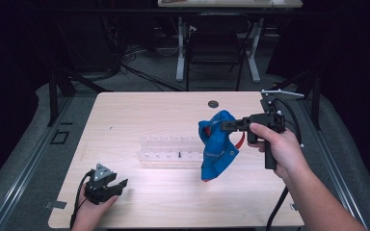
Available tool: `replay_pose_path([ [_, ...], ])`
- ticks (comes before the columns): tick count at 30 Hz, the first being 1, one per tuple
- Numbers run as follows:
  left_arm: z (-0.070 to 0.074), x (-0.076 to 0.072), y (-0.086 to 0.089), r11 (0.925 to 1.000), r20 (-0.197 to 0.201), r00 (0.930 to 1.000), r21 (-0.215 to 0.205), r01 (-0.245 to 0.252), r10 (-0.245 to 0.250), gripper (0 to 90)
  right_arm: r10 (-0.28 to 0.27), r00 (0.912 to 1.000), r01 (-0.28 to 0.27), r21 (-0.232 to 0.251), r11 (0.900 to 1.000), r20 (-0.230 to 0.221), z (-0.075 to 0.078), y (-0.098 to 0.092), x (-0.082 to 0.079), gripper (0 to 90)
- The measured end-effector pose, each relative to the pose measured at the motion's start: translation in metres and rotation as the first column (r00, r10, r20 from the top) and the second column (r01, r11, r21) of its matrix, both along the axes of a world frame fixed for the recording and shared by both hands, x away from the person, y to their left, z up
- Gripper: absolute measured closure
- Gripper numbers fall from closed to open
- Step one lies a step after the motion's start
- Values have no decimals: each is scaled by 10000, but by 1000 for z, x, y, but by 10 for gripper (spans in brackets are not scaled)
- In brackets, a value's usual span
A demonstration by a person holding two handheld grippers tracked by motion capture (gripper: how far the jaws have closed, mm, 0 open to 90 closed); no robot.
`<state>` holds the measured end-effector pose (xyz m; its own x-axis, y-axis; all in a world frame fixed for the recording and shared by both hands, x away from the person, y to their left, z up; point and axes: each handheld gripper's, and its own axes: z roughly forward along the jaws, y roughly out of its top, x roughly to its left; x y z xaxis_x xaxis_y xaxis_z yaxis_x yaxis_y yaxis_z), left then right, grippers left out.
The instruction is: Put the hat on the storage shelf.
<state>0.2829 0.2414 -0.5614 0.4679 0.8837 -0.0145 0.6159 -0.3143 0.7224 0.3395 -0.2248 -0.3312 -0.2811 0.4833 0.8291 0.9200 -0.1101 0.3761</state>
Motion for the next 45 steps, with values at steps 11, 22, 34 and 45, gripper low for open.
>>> replay_pose_path([
  [11, 5, -5, -8, 9993, 226, 9992, -149, 332, -329, 483, -87, 9996, 77, 377, 9993, 275, 7, 18, 13, 899],
  [22, 32, -17, -40, 9835, 1196, 9809, -778, 1631, -1532, 496, -80, 9996, 63, 596, 9982, 288, 6, 41, 28, 898],
  [34, 65, -20, -95, 9422, 2329, 9335, -1316, 3080, -2726, 542, -41, 9995, 19, 739, 9973, 304, 4, 59, 40, 899],
  [45, 80, -14, -131, 9234, 2649, 9115, -1368, 3586, -3147, 535, -23, 9996, 0, 765, 9971, 295, 4, 64, 44, 899],
])
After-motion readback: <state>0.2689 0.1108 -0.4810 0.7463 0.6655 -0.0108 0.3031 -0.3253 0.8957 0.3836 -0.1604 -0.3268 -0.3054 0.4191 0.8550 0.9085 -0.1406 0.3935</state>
